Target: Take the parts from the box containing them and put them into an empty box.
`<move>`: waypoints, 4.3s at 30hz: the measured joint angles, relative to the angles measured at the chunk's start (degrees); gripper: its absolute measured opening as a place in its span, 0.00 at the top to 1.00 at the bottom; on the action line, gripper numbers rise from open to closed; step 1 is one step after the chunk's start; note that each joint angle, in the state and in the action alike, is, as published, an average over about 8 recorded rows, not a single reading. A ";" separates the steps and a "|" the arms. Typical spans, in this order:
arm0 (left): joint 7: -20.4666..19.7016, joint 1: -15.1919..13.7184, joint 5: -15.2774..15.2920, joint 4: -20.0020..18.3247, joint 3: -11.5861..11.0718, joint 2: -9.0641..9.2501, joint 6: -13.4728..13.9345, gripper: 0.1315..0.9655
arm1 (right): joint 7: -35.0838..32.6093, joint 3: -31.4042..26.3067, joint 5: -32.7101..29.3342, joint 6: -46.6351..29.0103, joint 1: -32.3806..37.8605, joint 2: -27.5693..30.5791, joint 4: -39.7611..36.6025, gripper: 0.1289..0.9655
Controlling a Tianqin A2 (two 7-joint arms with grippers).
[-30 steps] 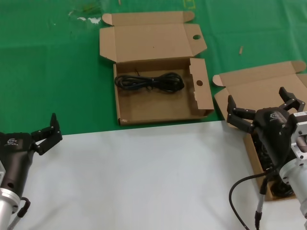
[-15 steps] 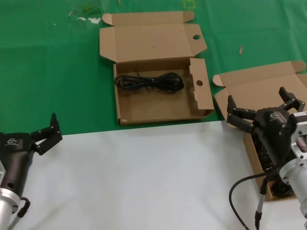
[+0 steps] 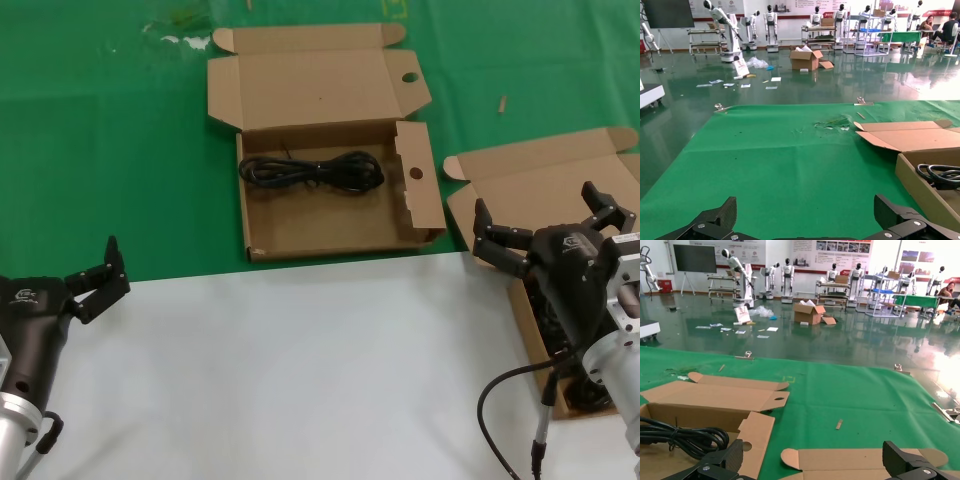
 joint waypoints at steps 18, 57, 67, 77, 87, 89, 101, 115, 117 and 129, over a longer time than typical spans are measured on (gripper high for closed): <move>-0.01 0.00 0.00 0.00 0.00 0.00 0.00 0.00 | 0.00 0.00 0.00 0.00 0.00 0.00 0.00 0.00; -0.04 0.00 0.00 0.00 0.00 0.00 0.00 0.00 | 0.00 0.00 0.00 0.00 0.00 0.00 0.00 0.00; -0.02 0.00 0.00 0.00 0.00 0.00 0.00 0.00 | 0.00 0.00 0.00 0.00 0.00 0.00 0.00 0.00; -0.02 0.00 0.00 0.00 0.00 0.00 0.00 0.00 | 0.00 0.00 0.00 0.00 0.00 0.00 0.00 0.00; -0.01 0.00 0.00 0.00 0.00 0.00 0.00 0.00 | 0.00 0.00 0.00 0.00 0.00 0.00 0.00 0.00; 0.00 0.00 0.00 0.00 0.00 0.00 0.00 0.00 | 0.00 0.00 0.00 0.00 0.00 0.00 0.00 0.00; 0.00 0.00 0.00 0.00 0.00 0.00 0.00 0.00 | 0.00 0.00 0.00 0.00 0.00 0.00 0.00 0.00; -0.01 0.00 0.00 0.00 0.00 0.00 0.00 0.00 | 0.00 0.00 0.00 0.00 0.00 0.00 0.00 0.00; -0.01 0.00 0.00 0.00 0.00 0.00 0.00 0.00 | 0.00 0.00 0.00 0.00 0.00 0.00 0.00 0.00; -0.01 0.00 0.00 0.00 0.00 0.00 0.00 0.00 | 0.00 0.00 0.00 0.00 0.00 0.00 0.00 0.00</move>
